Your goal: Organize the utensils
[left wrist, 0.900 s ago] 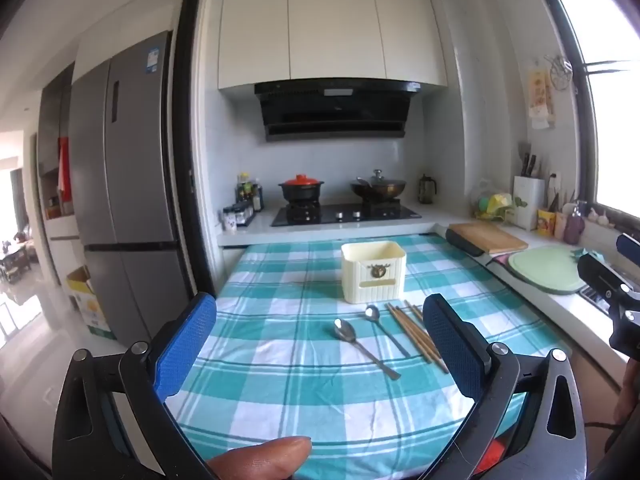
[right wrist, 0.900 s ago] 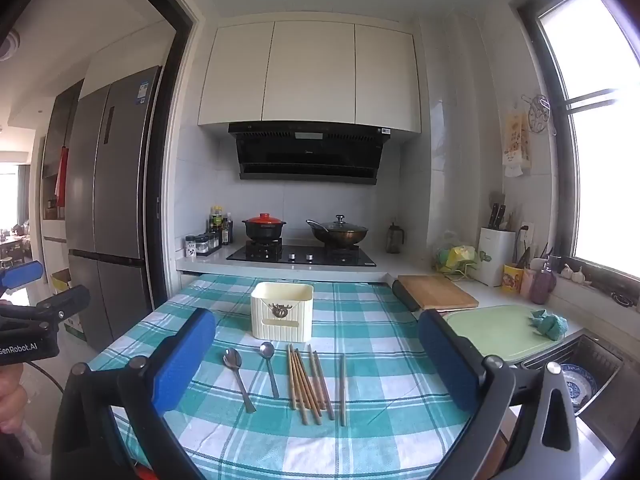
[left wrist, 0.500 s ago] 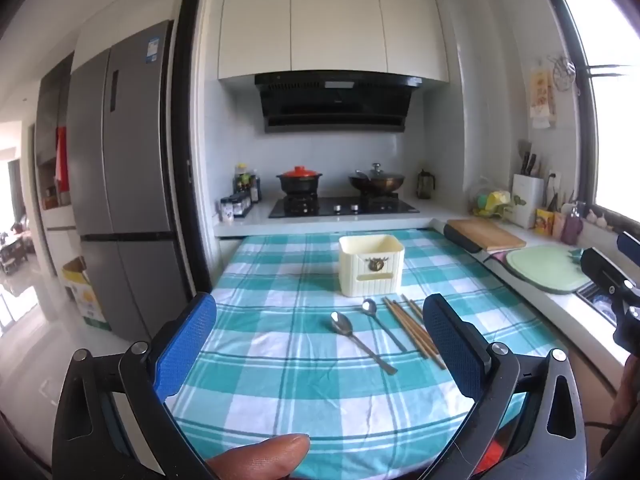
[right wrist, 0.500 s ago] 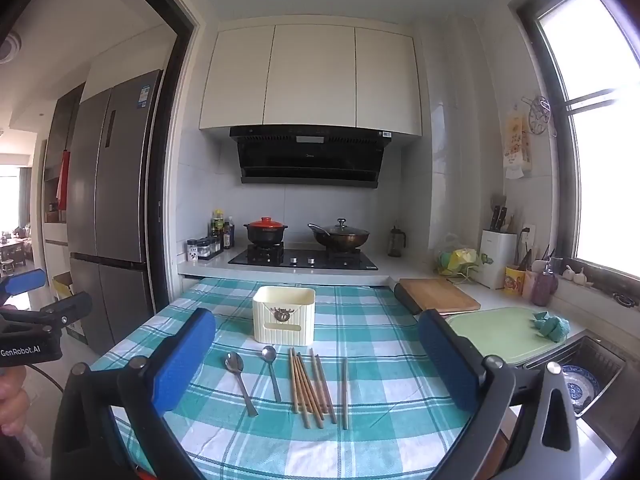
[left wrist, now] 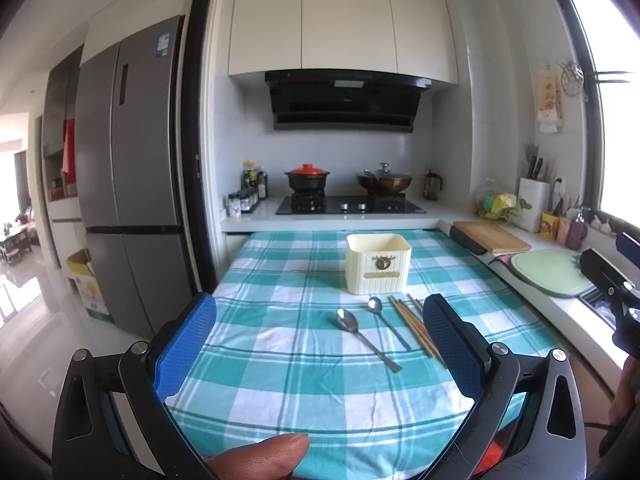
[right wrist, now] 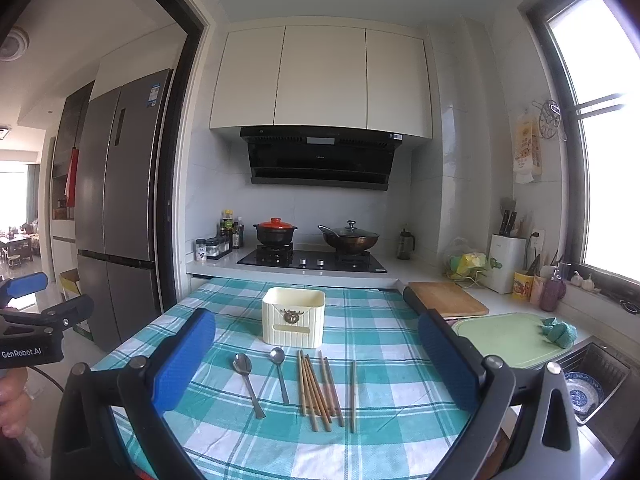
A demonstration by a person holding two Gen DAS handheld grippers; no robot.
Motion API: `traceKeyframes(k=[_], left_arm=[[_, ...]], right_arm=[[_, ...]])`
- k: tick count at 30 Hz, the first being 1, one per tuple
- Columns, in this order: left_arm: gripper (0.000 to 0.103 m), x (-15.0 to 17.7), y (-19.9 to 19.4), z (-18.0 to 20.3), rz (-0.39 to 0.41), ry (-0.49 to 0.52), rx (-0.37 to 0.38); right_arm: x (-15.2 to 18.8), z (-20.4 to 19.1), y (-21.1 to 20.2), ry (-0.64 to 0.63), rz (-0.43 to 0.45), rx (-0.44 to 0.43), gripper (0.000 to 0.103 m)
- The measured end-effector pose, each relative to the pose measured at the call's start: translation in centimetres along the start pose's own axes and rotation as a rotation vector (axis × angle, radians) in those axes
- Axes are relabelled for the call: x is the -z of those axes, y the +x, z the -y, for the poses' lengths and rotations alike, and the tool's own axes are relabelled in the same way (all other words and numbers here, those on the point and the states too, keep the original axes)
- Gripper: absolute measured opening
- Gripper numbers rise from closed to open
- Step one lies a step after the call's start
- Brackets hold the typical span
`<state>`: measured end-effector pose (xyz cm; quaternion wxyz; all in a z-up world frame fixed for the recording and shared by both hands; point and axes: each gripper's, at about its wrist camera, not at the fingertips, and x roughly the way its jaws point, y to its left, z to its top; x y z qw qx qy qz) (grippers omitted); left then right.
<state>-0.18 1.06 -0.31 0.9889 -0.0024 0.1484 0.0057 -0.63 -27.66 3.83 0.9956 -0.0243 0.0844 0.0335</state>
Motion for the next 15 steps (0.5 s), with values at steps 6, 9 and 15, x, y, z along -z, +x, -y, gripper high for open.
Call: traceKeyframes(k=[6,9,15], left_arm=[[0.103,0.2,-1.2,-0.4,0.027,-0.004,0.0],[0.103,0.2,-1.7,-0.5,0.037,-0.006,-0.003],[0.103,0.1,-2.2,-0.6,0.047,-0.013,-0.011]], right_arm=[[-0.3,-0.1,-1.2,-0.004,0.03,0.01,0.103],[-0.5,-0.1,-1.8,-0.009,0.048,0.013,0.103],[-0.6,-0.1,-2.0,-0.005,0.057,0.009,0.103]])
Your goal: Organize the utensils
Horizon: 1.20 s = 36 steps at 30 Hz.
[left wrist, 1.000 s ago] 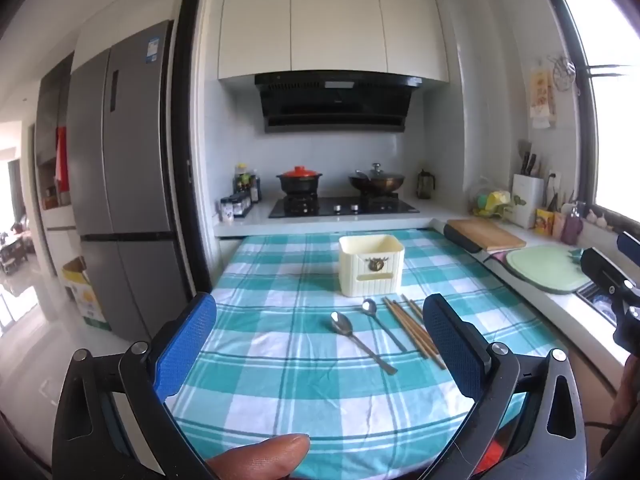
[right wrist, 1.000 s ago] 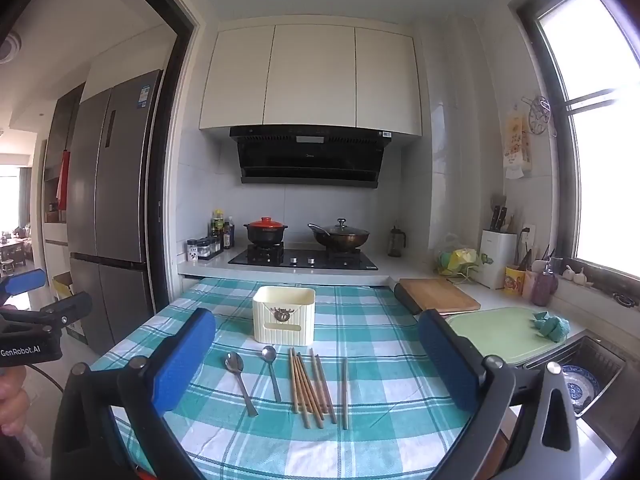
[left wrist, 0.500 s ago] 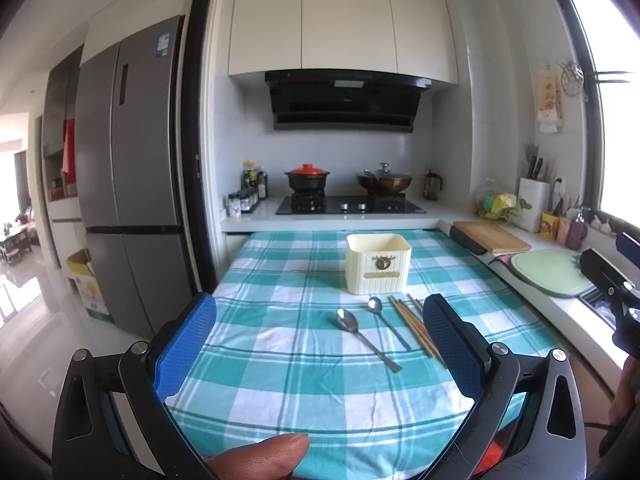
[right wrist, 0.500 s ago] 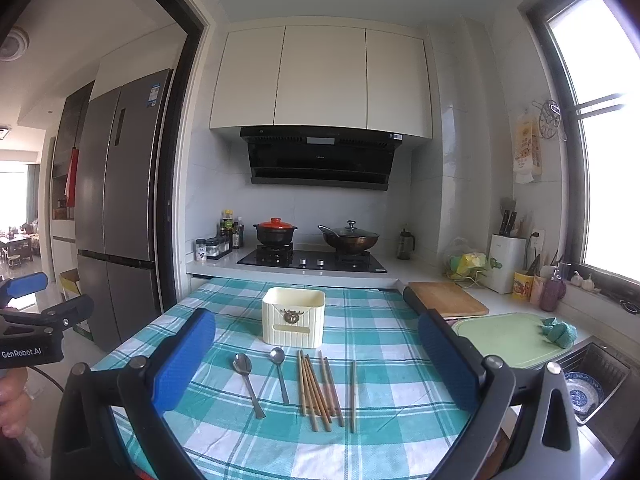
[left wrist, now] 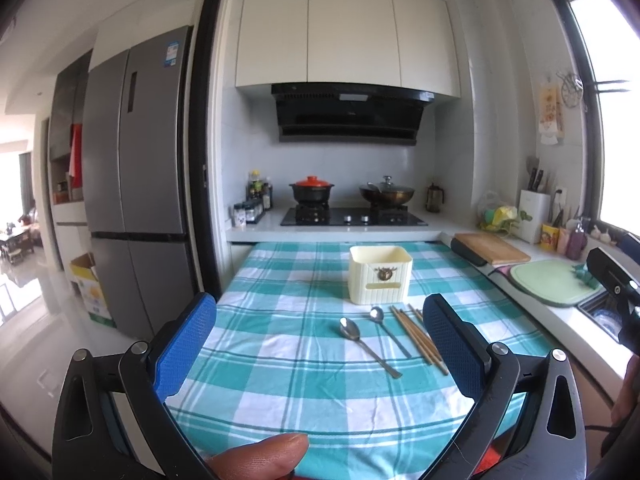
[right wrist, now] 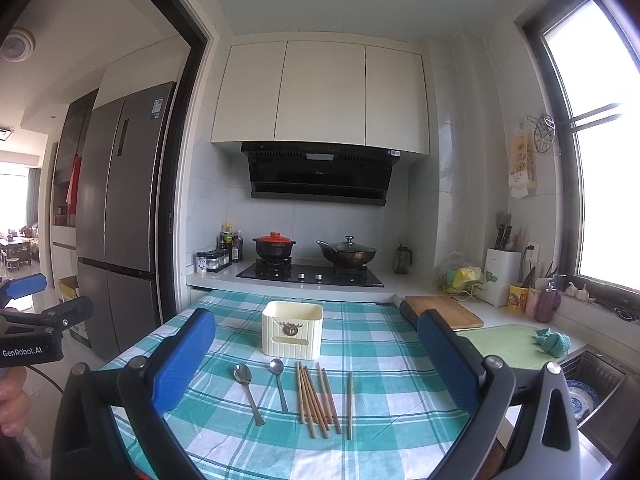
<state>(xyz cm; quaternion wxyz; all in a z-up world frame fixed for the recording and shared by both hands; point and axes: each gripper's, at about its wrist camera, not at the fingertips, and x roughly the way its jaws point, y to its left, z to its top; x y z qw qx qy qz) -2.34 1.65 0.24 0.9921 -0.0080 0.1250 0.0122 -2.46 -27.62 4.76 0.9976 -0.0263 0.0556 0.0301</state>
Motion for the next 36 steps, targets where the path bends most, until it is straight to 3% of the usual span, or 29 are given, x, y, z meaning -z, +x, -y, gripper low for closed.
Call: traceKeyframes(k=[36], left_arm=[[0.103,0.4,1.0,-1.5,-0.041,-0.04,-0.032]], right_arm=[[0.3,-1.7,1.5,-0.034,-0.012,-0.029,0.103]])
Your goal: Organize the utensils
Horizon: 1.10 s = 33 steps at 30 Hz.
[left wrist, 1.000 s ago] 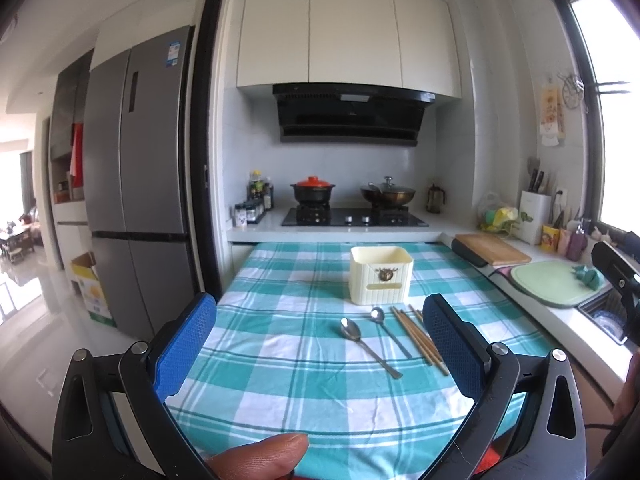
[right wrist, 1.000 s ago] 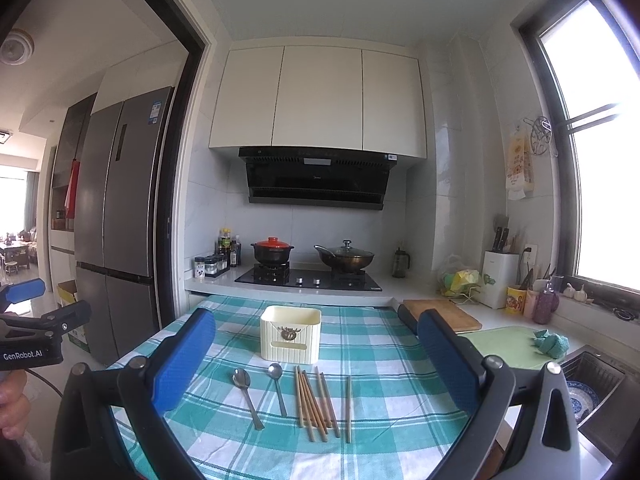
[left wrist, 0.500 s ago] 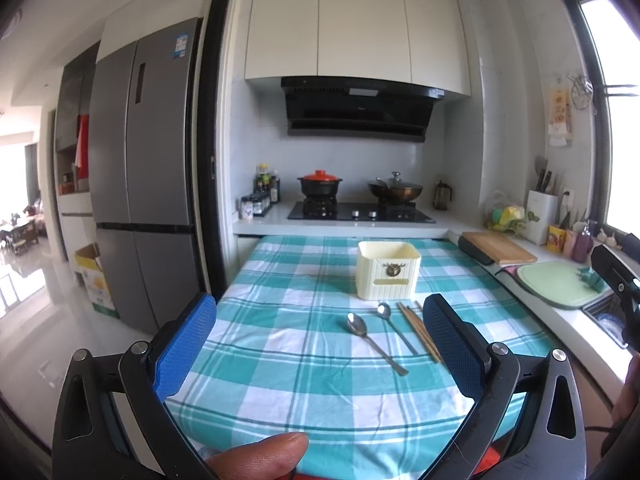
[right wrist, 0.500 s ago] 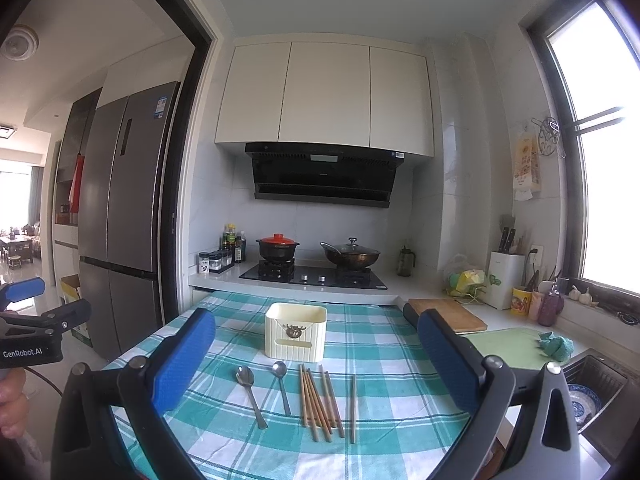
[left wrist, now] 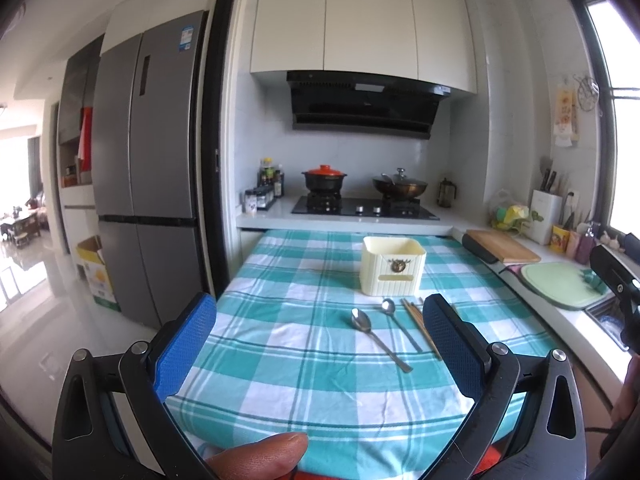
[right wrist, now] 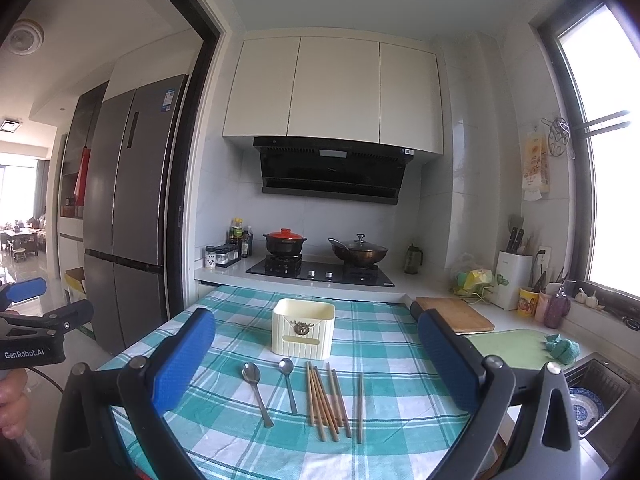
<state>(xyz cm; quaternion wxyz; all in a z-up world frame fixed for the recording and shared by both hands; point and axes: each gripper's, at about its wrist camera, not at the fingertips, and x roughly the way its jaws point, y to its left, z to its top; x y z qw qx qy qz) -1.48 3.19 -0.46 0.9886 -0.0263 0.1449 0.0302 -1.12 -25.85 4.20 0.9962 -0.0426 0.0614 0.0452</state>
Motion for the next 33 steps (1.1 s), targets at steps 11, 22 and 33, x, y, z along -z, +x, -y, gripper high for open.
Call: traceKeyframes(k=[11,22,33], left_arm=[[0.103,0.1,0.2,0.2,-0.001,0.003,0.005],[0.103,-0.2,0.7,0.5,-0.011,0.015,0.004],[0.103,-0.4,1.5,1.4,-0.016,0.045,-0.005]], right_arm=[[0.1,0.0,-0.1,0.005,0.0,0.007,0.103],[0.4,0.6,0.1,0.025,-0.007,0.013,0.103],[0.9,1.5,1.2,0.042,-0.022,0.014,0.103]])
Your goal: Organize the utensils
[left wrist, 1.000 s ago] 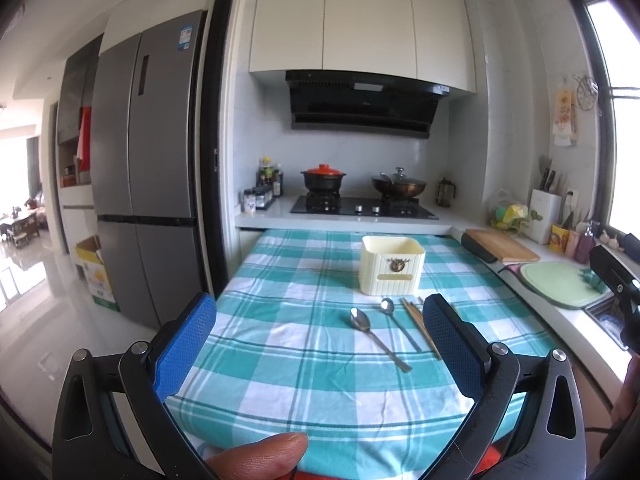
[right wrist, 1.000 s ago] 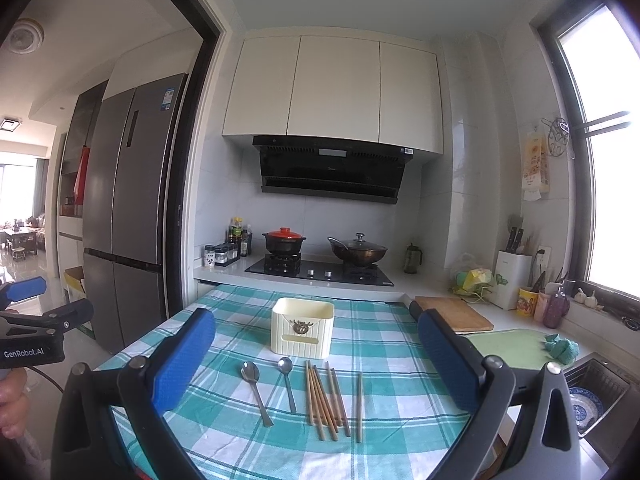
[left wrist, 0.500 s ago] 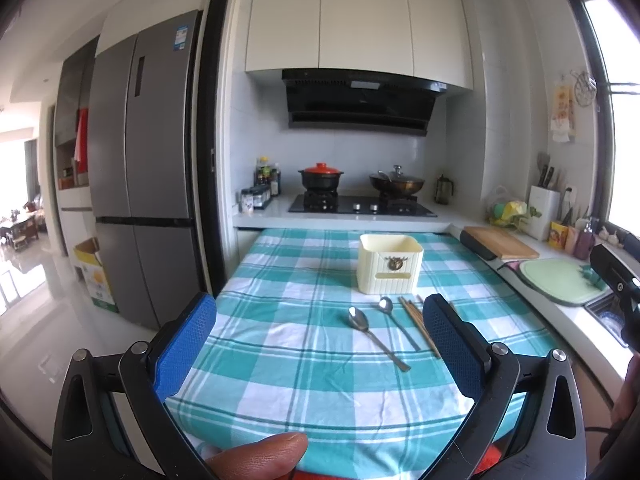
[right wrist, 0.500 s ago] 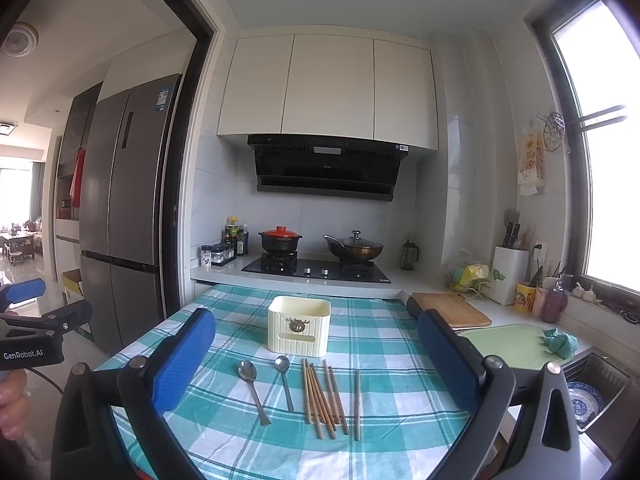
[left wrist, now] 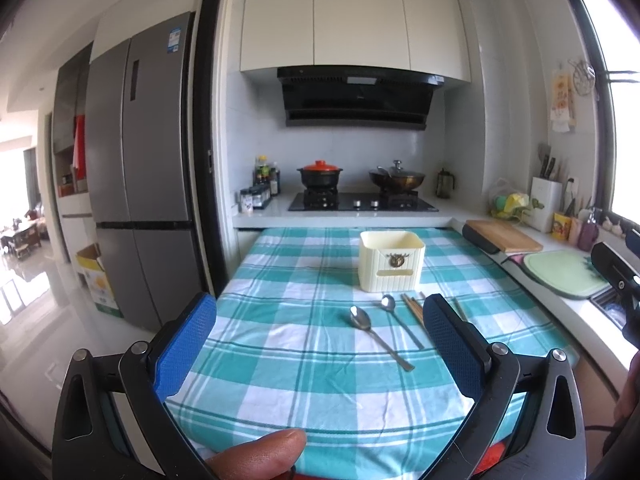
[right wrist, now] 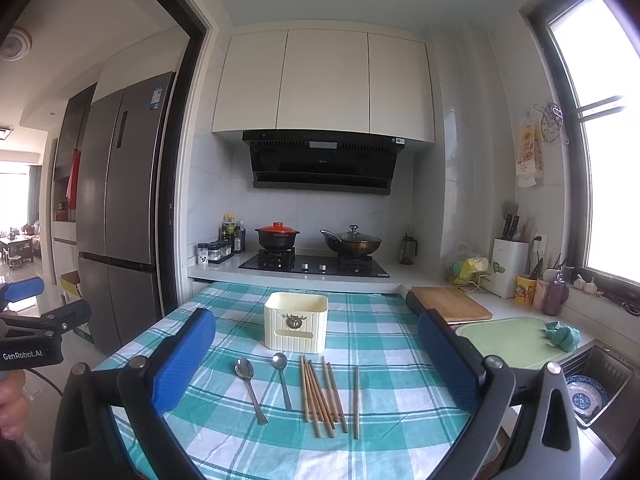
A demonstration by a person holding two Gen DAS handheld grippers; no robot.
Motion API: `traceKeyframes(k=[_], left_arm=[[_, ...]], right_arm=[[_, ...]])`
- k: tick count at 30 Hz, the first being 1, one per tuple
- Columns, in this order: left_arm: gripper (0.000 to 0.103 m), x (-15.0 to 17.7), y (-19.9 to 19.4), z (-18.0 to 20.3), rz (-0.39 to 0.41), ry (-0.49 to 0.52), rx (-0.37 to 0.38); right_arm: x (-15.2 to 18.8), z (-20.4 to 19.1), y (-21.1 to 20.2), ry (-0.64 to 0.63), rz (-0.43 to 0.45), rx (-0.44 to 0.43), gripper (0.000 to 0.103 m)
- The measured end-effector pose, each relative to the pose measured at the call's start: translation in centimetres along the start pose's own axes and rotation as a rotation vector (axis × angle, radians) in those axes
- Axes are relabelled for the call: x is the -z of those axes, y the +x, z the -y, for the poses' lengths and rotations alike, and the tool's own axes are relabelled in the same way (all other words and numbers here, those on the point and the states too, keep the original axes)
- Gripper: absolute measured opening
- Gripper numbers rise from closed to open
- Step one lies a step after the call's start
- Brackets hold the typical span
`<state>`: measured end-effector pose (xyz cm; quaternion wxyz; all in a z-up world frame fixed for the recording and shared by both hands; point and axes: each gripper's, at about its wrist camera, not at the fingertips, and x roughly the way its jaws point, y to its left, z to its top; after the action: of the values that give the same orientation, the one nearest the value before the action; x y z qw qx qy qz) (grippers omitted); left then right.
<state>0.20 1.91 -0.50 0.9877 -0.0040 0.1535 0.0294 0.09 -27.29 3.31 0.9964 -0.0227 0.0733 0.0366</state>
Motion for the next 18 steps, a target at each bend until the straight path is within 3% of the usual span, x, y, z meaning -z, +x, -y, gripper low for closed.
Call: traceKeyframes(k=[18], left_arm=[[0.103,-0.43,0.75,0.99,0.019,0.015,-0.006]], right_arm=[[0.36,0.83,0.84,0.016,-0.007,0.016,0.103]])
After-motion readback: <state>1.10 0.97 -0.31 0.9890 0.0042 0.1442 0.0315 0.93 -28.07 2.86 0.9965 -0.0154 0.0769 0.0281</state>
